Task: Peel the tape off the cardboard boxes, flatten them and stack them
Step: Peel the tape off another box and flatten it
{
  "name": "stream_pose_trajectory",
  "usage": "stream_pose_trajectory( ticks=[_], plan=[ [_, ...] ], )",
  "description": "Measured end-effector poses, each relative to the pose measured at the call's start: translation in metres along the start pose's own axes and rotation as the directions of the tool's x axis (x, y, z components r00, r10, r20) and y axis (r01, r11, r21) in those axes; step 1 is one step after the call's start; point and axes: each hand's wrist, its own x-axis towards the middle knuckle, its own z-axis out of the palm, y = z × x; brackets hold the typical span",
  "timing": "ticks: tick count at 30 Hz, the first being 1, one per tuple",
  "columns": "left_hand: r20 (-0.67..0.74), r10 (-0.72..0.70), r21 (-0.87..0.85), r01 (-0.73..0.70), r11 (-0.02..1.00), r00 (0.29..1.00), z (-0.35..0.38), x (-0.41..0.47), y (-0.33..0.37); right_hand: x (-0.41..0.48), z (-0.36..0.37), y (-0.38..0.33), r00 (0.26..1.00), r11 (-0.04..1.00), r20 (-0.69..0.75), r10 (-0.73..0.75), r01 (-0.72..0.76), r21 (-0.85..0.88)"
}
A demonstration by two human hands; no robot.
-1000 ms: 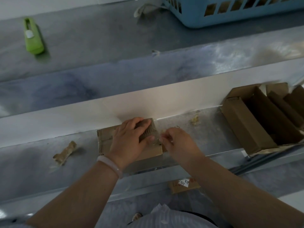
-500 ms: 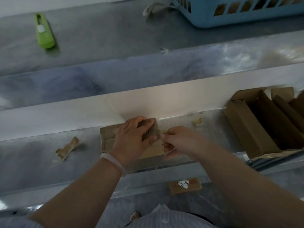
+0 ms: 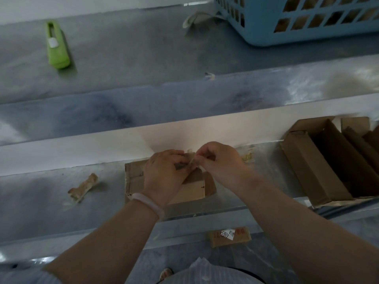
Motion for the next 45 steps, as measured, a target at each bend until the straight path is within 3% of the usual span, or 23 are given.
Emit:
stream_pose_trajectory(
  ticks=[2, 6, 8, 11, 13, 17, 22, 25, 28, 30, 32, 36, 41, 45],
  plan=[
    [-0.028, -0.009, 0.012, 0.009, 1.000, 1.000, 0.002, 0.003, -0.001, 0.001, 0.003, 0.006, 0.999, 0.997, -0.034, 0.020, -0.018, 0.070],
    [-0.066, 0.034, 0.080, -0.029, 0.996, 0.997, 0.003, 0.002, 0.002, 0.004, 0.002, 0.027, 0.971, 0.892, -0.117, 0.207, -0.138, 0.430],
    [-0.063, 0.046, 0.128, -0.038, 0.991, 0.997, 0.003, 0.002, 0.003, 0.002, -0.002, 0.032, 0.980, 0.918, -0.055, 0.193, -0.161, 0.362],
    [-0.062, 0.023, 0.188, -0.011, 0.982, 0.998, 0.003, 0.006, 0.003, -0.004, 0.004, 0.036, 0.967, 0.941, 0.231, 0.108, -0.175, 0.289],
    [-0.065, 0.012, 0.213, 0.002, 0.977, 0.998, 0.002, 0.008, 0.006, -0.008, 0.017, 0.036, 0.950, 0.955, 0.311, 0.027, -0.116, 0.272],
    [-0.062, -0.001, 0.222, 0.015, 0.975, 0.998, 0.001, 0.009, 0.009, -0.008, 0.027, 0.040, 0.976, 0.941, 0.210, -0.062, -0.013, 0.339],
    [0.047, -0.037, 0.106, 0.032, 0.994, 0.998, -0.005, 0.009, 0.007, -0.005, 0.025, 0.047, 0.964, 0.968, 0.258, -0.062, -0.004, 0.249],
    [0.115, -0.111, -0.072, 0.119, 0.990, 0.987, -0.009, 0.009, 0.009, -0.005, 0.020, 0.050, 0.953, 0.950, 0.299, -0.055, -0.043, 0.311],
    [0.109, -0.076, -0.120, 0.088, 0.989, 0.991, -0.009, 0.006, 0.003, 0.001, 0.019, 0.051, 0.976, 0.902, 0.210, 0.050, -0.135, 0.410],
    [0.116, -0.103, -0.170, 0.121, 0.978, 0.988, -0.008, 0.006, 0.000, 0.007, 0.019, 0.051, 0.987, 0.948, 0.127, 0.093, -0.127, 0.293],
    [0.118, -0.135, -0.212, 0.158, 0.964, 0.984, -0.007, 0.006, -0.002, 0.010, 0.018, 0.046, 0.995, 0.997, 0.091, 0.033, -0.039, 0.073],
    [0.134, -0.083, -0.226, 0.112, 0.968, 0.987, -0.007, 0.003, -0.008, 0.016, 0.011, 0.041, 0.992, 0.992, 0.082, -0.094, 0.100, -0.073],
    [0.111, -0.089, -0.248, 0.114, 0.962, 0.990, -0.010, -0.001, -0.007, 0.023, 0.012, 0.050, 0.941, 0.915, 0.186, -0.284, 0.324, -0.241],
    [0.094, -0.063, -0.228, 0.083, 0.970, 0.994, -0.011, -0.002, -0.005, 0.032, 0.013, 0.052, 0.866, 0.775, 0.204, -0.457, 0.500, -0.387]
  ],
)
